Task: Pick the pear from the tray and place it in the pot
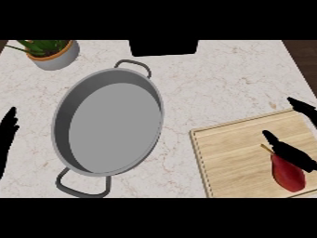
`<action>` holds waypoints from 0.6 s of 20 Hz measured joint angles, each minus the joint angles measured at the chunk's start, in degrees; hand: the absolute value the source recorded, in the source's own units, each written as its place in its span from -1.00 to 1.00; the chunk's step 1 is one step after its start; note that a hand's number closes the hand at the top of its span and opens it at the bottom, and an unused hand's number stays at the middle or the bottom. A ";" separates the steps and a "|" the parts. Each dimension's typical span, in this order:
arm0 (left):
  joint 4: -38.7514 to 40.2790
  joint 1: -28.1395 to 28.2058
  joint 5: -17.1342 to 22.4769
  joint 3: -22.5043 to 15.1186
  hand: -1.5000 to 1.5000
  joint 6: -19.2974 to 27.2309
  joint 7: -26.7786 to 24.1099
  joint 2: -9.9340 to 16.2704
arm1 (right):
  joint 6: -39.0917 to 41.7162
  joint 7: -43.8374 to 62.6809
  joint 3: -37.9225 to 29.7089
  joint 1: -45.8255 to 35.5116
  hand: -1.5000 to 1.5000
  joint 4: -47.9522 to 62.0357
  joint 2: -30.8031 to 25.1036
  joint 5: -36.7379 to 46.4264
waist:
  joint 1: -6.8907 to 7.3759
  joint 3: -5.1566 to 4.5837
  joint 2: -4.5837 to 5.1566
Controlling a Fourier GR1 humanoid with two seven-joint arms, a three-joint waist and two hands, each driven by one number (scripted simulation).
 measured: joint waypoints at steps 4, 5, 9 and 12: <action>0.48 -2.25 -0.91 -0.72 0.00 -0.21 2.83 -0.87 | -4.78 -0.38 1.28 10.94 -1.00 -9.75 0.10 6.19 | 1.09 0.03 0.15; 0.07 -2.71 -1.07 -0.91 0.00 -0.26 3.90 -0.96 | -4.85 1.34 1.44 12.91 -1.00 -12.14 -0.82 7.81 | 1.33 0.03 0.17; 0.83 -3.72 -1.41 -0.77 0.00 -0.72 4.42 -0.92 | -1.81 11.72 0.46 18.81 -1.00 -19.40 -7.17 13.83 | 1.67 -0.12 0.26; 1.09 -4.40 -1.71 -0.76 0.00 -1.01 4.73 -0.88 | 2.96 20.53 -1.16 21.71 -1.00 -24.67 -12.32 16.55 | 1.93 -0.16 0.34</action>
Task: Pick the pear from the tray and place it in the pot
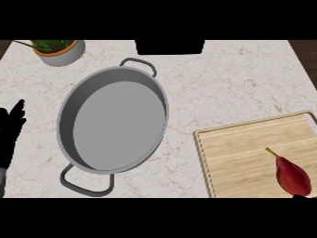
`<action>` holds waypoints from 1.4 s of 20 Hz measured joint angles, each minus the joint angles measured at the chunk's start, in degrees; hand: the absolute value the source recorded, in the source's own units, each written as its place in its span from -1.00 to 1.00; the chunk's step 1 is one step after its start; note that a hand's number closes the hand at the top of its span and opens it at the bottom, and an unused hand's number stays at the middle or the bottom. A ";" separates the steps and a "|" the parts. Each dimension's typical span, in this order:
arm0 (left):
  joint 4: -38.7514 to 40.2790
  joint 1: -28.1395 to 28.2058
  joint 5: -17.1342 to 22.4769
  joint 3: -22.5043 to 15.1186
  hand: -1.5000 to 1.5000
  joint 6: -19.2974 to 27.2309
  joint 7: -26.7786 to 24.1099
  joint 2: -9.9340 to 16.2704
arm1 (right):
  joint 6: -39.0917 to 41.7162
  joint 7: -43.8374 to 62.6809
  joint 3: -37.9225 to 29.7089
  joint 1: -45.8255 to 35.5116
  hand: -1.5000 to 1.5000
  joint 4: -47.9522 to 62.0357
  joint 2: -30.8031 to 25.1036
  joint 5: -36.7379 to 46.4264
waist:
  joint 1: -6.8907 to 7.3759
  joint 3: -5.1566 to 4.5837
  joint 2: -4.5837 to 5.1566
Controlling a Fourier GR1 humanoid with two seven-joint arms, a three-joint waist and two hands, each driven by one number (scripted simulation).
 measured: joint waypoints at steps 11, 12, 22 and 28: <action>0.11 -1.51 -0.86 -0.50 0.00 -1.16 0.73 -0.97 | 25.00 29.32 0.27 0.63 -1.00 -14.34 -12.78 -5.22 | 1.73 0.07 0.31; -0.25 -1.57 -1.16 -0.61 0.00 -0.97 1.23 -1.27 | 26.49 31.11 0.79 0.53 -1.00 -15.09 -12.83 -5.59 | 1.72 0.10 0.28; 0.43 -2.18 -3.59 0.89 0.00 -2.50 1.49 -3.76 | 35.02 39.55 3.60 -7.24 -1.00 -10.07 -5.72 -3.65 | 1.72 0.25 0.19; 0.86 -2.53 -4.90 2.40 0.00 -3.69 1.80 -4.85 | 37.33 36.95 5.05 -9.80 -1.00 -2.94 -0.87 1.13 | 1.66 0.26 0.17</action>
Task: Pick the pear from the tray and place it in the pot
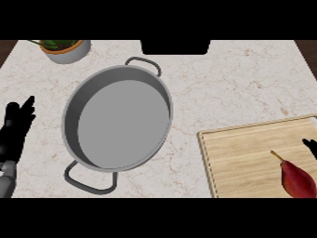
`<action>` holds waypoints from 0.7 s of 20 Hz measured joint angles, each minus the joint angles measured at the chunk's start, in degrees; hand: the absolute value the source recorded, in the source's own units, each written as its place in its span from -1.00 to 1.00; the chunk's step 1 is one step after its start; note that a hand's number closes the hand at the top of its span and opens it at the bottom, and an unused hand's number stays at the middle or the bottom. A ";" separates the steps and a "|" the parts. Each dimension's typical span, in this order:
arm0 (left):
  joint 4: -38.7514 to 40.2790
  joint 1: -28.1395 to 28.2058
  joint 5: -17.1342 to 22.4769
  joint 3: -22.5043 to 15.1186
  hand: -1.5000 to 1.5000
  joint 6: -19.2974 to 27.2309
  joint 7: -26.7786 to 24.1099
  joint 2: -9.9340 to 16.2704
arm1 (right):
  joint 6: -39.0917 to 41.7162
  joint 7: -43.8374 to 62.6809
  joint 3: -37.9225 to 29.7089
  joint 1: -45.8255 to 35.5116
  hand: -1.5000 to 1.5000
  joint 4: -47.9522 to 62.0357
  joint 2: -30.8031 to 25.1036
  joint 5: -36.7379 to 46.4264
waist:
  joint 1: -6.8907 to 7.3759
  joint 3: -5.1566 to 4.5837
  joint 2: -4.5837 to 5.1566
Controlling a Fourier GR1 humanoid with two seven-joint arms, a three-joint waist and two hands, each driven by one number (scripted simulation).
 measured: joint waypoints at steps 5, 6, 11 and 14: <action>-1.22 0.48 -1.08 1.63 0.00 -1.31 0.41 -0.70 | 0.57 -3.34 0.61 -1.88 -1.00 4.87 4.62 4.61 | -0.01 0.01 -0.02; -1.29 0.07 -1.58 1.76 0.00 -1.24 0.88 -0.88 | 0.35 -5.22 0.03 -1.94 -1.00 6.52 4.93 5.24 | -0.03 0.01 -0.02; 0.28 0.11 -2.57 3.48 0.00 -2.71 -0.99 -2.01 | 1.33 -7.38 -0.17 -3.56 -1.00 9.58 8.20 9.69 | -0.06 0.02 -0.02; -1.53 0.28 -2.90 4.25 0.00 -3.73 0.81 -2.17 | 2.49 -6.85 -0.33 -3.90 -1.00 10.38 10.06 11.75 | -0.04 -0.01 -0.03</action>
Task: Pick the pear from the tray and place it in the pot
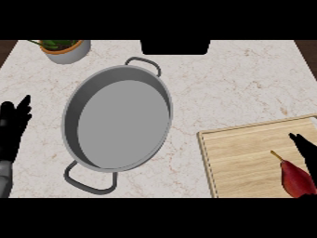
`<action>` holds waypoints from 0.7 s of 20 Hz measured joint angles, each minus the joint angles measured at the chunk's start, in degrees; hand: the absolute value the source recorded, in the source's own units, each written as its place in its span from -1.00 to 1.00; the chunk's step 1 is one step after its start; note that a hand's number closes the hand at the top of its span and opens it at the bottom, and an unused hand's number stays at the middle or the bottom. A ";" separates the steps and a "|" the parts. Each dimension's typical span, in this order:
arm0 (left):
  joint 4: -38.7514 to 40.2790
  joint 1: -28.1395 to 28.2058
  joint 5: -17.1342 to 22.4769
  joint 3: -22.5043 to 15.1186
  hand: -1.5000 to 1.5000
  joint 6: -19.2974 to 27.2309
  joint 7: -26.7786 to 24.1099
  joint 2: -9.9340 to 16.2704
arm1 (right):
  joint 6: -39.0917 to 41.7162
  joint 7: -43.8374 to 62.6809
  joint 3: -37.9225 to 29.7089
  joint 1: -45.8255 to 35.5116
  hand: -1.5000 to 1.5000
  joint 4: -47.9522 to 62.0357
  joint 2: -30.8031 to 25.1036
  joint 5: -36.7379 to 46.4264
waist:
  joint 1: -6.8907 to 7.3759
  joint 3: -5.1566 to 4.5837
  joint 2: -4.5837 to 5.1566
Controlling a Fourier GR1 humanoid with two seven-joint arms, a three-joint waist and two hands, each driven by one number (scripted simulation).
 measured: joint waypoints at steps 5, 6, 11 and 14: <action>0.87 -0.04 -0.55 1.94 0.00 -1.77 -1.20 -0.31 | 2.48 -0.70 -1.46 -2.34 -1.00 4.28 2.60 1.54 | 0.02 0.01 0.02; 1.50 -0.38 -0.70 2.13 0.00 -1.86 -1.41 -0.71 | 2.14 -1.29 -1.40 -1.38 -1.00 4.30 3.17 2.20 | -0.03 0.01 0.02; 0.28 -0.61 -2.49 2.54 0.00 -1.94 -0.36 -2.02 | 2.26 -5.14 -3.04 -1.63 -1.00 8.60 5.00 4.00 | -0.03 0.01 0.01; -0.49 -0.52 -3.45 2.68 0.00 -2.24 0.35 -2.97 | 2.84 -5.96 -4.00 -1.42 -1.00 8.90 6.56 4.64 | -0.05 0.01 0.01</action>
